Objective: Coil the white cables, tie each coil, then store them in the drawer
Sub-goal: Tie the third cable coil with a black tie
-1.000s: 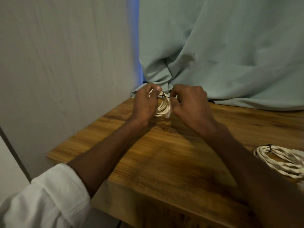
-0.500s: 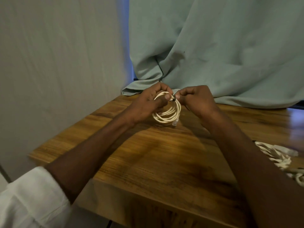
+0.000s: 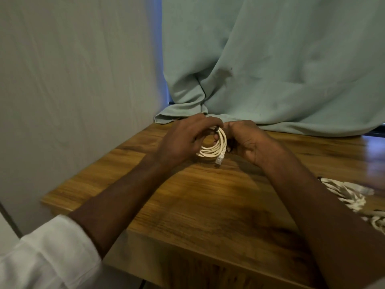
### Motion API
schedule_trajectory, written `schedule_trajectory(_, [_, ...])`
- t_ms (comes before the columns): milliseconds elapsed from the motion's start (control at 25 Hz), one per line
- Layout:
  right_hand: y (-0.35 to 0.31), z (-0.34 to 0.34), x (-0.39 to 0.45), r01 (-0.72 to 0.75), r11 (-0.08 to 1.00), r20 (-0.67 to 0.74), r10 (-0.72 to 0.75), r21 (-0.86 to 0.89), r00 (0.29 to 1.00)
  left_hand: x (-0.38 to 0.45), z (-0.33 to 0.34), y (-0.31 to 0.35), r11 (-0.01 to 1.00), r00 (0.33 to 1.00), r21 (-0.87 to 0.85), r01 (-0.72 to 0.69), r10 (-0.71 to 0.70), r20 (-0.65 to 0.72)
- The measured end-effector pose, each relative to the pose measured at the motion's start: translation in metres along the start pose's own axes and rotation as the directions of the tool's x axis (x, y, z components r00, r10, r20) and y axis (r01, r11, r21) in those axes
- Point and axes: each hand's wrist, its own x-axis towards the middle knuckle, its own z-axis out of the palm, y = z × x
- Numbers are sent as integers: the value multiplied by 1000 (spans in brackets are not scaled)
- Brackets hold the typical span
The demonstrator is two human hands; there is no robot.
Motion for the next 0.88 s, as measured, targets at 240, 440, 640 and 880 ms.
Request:
schedule_trajectory(240, [10,9,-4,363,853,-186,-453,-374,872,0,0,0,977,969,49,207,-198,-149])
schedule_trajectory(440, [6,27,-11,633,737,-55,-661,-238,748,2,-5,-7,907,854,-106,408,-420,-306])
schedule_trajectory(640, [18,24,-5,634,571,25,-733,-522,680,8,-9,-11,708,797,-487,511,-603,-40])
schedule_trajectory(880, [20,18,-6,628,600,47,-703,-495,710,9,-21,-15,491,742,-624,608,-632,224])
